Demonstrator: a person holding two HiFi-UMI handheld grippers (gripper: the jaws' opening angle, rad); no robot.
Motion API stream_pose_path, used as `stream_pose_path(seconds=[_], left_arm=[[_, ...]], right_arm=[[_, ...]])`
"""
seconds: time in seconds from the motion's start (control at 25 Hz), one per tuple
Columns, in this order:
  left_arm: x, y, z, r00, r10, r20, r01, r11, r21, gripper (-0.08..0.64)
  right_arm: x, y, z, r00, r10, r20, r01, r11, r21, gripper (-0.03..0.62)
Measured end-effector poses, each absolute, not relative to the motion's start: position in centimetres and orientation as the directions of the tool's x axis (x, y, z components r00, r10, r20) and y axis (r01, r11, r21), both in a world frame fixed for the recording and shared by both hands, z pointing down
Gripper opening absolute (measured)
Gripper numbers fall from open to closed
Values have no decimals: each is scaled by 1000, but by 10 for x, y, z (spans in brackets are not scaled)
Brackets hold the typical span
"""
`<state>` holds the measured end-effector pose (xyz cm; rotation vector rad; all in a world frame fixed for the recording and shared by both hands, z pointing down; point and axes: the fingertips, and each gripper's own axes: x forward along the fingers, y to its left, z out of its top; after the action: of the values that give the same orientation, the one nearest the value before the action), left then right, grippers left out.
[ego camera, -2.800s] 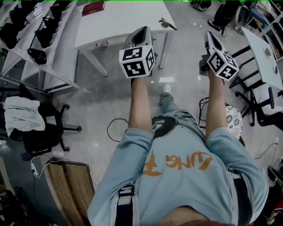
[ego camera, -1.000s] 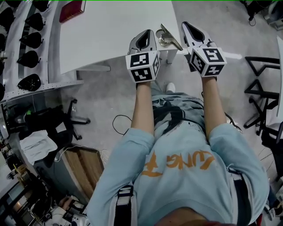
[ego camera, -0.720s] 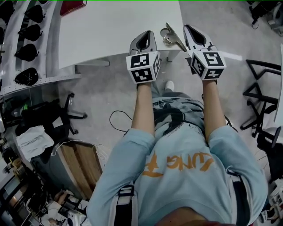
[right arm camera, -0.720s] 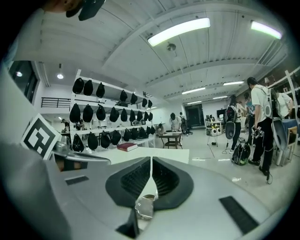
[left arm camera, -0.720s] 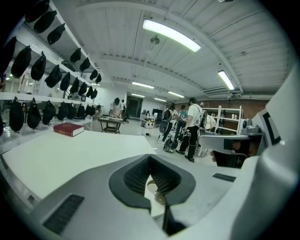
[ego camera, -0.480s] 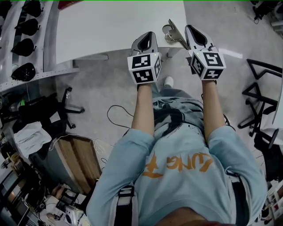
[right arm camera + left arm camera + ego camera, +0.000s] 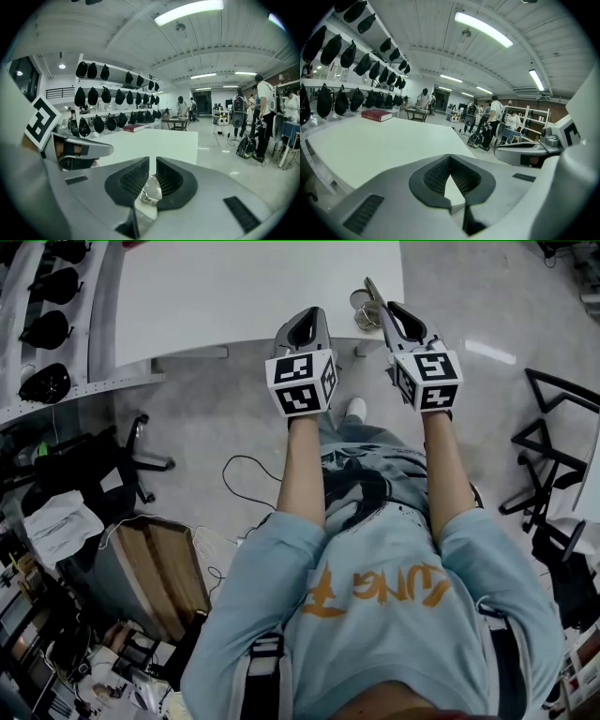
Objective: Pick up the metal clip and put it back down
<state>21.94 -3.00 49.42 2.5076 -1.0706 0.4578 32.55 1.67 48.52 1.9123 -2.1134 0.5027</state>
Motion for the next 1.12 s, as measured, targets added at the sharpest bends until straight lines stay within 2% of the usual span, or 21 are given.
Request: stream_pose_path(seconds=[0.12, 0.2, 0.28, 0.76, 1.12], left_arm=[[218, -31, 500, 659, -607, 444, -735, -645, 209, 21], [218, -33, 502, 660, -600, 452, -731, -651, 203, 21], [218, -36, 502, 661, -594, 458, -727, -658, 196, 21], [230, -42, 515, 676, -540, 501, -700, -683, 208, 21], [223, -47, 521, 666, -537, 518, -705, -679, 203, 21]], right_arm=[[313, 11, 494, -136, -893, 429, -990, 110, -85, 43], [310, 9, 501, -145, -886, 441, -989, 118, -87, 94], [309, 7, 508, -140, -878, 458, -990, 116, -80, 107], [298, 4, 551, -96, -788, 609, -978, 187, 88, 147], [304, 1, 565, -31, -767, 641, -972, 172, 159, 147]])
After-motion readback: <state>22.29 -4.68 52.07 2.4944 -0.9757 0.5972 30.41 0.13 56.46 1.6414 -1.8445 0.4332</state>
